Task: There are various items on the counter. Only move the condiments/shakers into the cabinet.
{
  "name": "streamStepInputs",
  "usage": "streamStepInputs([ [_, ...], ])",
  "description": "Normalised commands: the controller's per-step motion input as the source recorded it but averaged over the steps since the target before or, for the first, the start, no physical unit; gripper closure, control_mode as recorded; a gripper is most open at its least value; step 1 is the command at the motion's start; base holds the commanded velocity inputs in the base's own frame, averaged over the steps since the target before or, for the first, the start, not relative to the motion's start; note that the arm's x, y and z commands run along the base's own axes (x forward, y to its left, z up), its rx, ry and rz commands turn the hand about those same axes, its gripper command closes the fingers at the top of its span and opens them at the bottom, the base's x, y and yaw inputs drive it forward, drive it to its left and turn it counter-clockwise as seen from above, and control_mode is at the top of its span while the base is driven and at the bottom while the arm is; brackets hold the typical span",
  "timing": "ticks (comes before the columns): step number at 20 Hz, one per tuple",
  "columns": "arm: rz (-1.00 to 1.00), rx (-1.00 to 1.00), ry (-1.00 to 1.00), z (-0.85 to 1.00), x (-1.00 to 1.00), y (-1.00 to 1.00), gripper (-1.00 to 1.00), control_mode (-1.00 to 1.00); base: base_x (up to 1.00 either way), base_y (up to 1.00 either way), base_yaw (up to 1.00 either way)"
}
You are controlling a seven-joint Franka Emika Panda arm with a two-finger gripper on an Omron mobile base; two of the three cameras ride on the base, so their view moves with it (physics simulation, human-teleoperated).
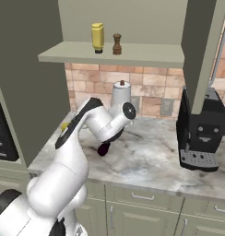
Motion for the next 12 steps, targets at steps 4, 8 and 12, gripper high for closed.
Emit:
streamStepInputs([
  [4, 0.33, -0.01, -0.07, -0.36, 0.4, 0.7, -1.0, -1.0, 0.0, 0.0, 0.0],
  [8, 0.27, -0.07, -0.12, -0.42, 0.34, 0.76, -1.0, -1.0, 0.0, 0.0, 0.0],
  [12, 0.15, 0.0, -0.12, -0.47, 0.1, 0.17, -1.0, -1.0, 0.0, 0.0, 0.0],
])
